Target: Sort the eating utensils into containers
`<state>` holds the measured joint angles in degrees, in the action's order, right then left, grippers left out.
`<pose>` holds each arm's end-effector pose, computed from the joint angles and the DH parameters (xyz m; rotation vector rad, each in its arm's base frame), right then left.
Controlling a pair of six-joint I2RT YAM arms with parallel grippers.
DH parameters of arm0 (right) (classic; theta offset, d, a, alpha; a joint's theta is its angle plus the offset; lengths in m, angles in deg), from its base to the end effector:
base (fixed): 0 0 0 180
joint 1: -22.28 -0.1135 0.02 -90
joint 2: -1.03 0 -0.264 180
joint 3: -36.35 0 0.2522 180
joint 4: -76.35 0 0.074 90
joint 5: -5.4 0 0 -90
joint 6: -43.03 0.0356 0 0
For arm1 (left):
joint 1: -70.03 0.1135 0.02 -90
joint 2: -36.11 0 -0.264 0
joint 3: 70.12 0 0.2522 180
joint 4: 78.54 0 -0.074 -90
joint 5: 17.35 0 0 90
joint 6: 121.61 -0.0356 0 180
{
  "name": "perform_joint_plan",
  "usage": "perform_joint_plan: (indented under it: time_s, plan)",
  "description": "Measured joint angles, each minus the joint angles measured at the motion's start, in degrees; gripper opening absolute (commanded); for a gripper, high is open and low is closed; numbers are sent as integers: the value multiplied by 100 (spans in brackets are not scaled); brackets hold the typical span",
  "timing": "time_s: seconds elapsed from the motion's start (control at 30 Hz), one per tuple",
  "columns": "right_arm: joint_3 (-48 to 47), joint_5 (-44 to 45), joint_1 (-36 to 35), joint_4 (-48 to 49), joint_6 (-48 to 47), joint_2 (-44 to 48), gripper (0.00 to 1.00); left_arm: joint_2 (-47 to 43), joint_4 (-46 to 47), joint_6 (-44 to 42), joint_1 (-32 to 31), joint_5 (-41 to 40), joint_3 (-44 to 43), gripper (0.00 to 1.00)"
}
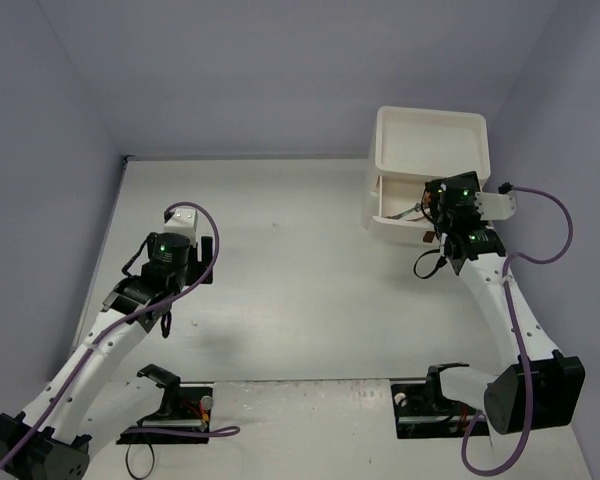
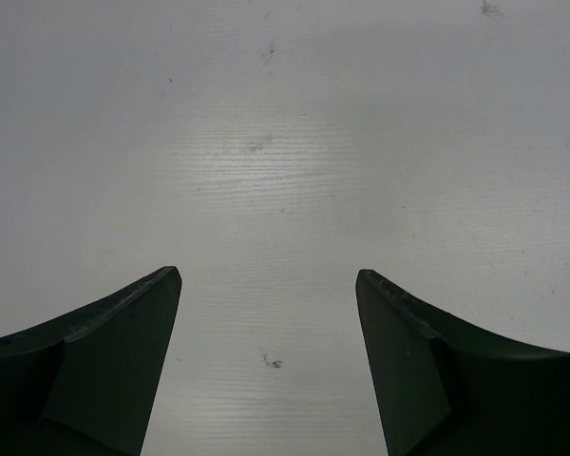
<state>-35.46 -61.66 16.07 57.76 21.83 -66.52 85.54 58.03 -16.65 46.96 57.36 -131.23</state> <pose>0.2740 0.0159 0.3498 1.1871 1.4023 0.5660 0.1761 -0.0648 0.3081 -0.0082 2.1052 -0.1147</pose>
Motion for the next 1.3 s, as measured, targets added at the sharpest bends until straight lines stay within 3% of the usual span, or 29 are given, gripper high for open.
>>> perform_joint_plan:
  time_s: [0.17, 0.47, 0.67, 0.93, 1.3]
  plan:
    - [-106, -145, 28, -22, -542, 105, 67, 75, 14, -2, 25, 22, 0, 71]
    - [-516, -849, 62, -22, -2504, 345, 66, 257, 39, -2, 26, 92, 0, 71]
    - [124, -1160, 62, -173, -3651, 1153, 58, 255, 39, -6, 26, 101, 0, 72]
    - [1012, -1449, 62, -693, -4528, 1902, 56, 254, 41, -39, 26, 112, 0, 71]
    - [1027, -1669, 60, -733, -5299, 706, 54, 254, 43, -44, 26, 155, 0, 72]
